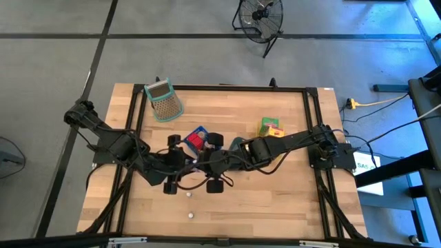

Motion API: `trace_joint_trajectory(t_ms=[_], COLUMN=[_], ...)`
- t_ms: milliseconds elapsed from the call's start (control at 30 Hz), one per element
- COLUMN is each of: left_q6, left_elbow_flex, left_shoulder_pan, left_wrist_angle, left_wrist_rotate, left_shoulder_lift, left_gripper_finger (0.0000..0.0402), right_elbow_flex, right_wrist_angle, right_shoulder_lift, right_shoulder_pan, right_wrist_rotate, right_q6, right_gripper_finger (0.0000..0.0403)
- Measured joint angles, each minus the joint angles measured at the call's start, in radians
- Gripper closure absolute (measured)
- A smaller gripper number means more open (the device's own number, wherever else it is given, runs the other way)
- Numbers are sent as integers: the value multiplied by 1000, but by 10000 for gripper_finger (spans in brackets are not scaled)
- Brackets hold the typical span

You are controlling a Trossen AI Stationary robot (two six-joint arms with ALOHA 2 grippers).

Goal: Pick & Place Kitchen Items
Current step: Put the blue cereal box into the yellow bin

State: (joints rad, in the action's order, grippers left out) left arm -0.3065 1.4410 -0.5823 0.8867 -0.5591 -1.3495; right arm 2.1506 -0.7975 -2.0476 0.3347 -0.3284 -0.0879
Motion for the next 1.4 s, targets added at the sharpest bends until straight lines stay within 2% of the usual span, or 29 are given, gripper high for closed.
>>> trace_joint_trajectory(t_ms=[233, 533, 733, 900, 1033, 1200, 1400], left_q6=[7, 128, 138, 137, 137, 137, 135], left_elbow_flex=[0, 0, 0, 0, 0, 0, 0], left_shoulder_pan=[-2, -1, 3, 4, 4, 4, 4], left_wrist_angle=[-2, -2, -1, -1, -1, -1, 0], left_wrist_rotate=[2, 1, -31, -53, -55, -76, -76], left_shoulder_lift=[0, 0, 0, 0, 0, 0, 0], left_gripper_finger=[184, 187, 185, 189, 188, 188, 191], right_elbow_flex=[-1, -2, -2, -1, -27, -96, -270], right_wrist_angle=[-146, -449, -618, -786, -777, -773, -773], right_shoulder_lift=[16, 151, 262, 340, 389, 414, 489], right_shoulder_pan=[4, 44, 93, 131, 173, 234, 276], right_wrist_rotate=[-8, -11, 81, 92, 76, -7, -92], right_q6=[-34, -188, -280, -409, -438, -451, -549], right_gripper_finger=[298, 298, 298, 298, 298, 298, 298])
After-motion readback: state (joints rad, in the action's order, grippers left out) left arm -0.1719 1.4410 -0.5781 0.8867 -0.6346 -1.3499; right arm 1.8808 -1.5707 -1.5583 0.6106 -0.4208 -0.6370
